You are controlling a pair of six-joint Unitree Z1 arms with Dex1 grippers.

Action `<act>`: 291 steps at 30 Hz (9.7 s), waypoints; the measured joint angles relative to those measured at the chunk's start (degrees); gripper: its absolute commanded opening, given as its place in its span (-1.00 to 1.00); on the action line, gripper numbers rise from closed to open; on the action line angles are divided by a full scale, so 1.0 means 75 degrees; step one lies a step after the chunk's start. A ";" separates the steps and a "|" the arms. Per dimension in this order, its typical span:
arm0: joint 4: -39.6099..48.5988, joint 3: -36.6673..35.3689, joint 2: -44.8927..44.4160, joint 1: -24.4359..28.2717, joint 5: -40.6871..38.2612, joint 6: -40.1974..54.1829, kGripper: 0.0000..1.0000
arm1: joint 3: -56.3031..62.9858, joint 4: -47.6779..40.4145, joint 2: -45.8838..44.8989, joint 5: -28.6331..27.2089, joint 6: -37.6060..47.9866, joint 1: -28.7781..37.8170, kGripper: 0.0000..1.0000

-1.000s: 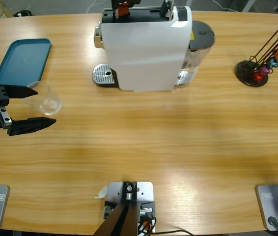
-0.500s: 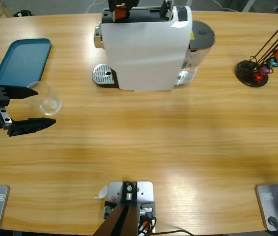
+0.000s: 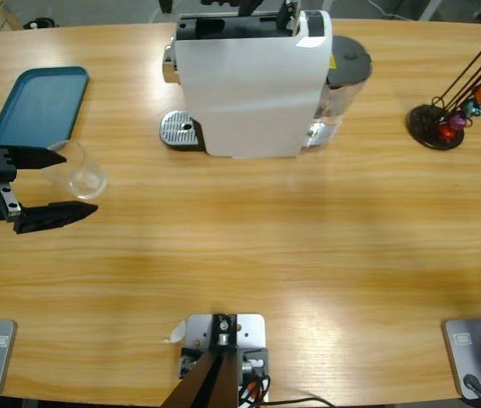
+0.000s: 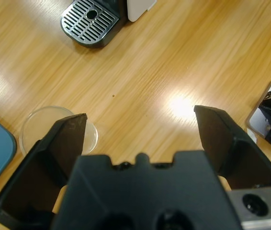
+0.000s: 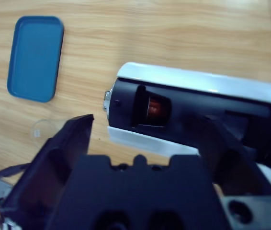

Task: Pour coffee

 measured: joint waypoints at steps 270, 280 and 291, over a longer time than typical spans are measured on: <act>-0.3075 0.1794 0.1468 0.0558 0.2276 -0.0682 -1.00 | 0.8487 -0.5148 -0.5242 -0.0215 -0.3451 0.1461 1.00; -0.3074 0.0609 0.1602 0.1669 -0.0568 0.2085 -1.00 | 0.8775 -0.5370 -0.5242 -0.0066 -0.3430 0.1391 1.00; -0.3096 -0.1071 0.3584 0.2199 -0.1708 0.3271 -1.00 | 0.9237 -0.5506 -0.5243 0.0449 -0.3430 0.0692 1.00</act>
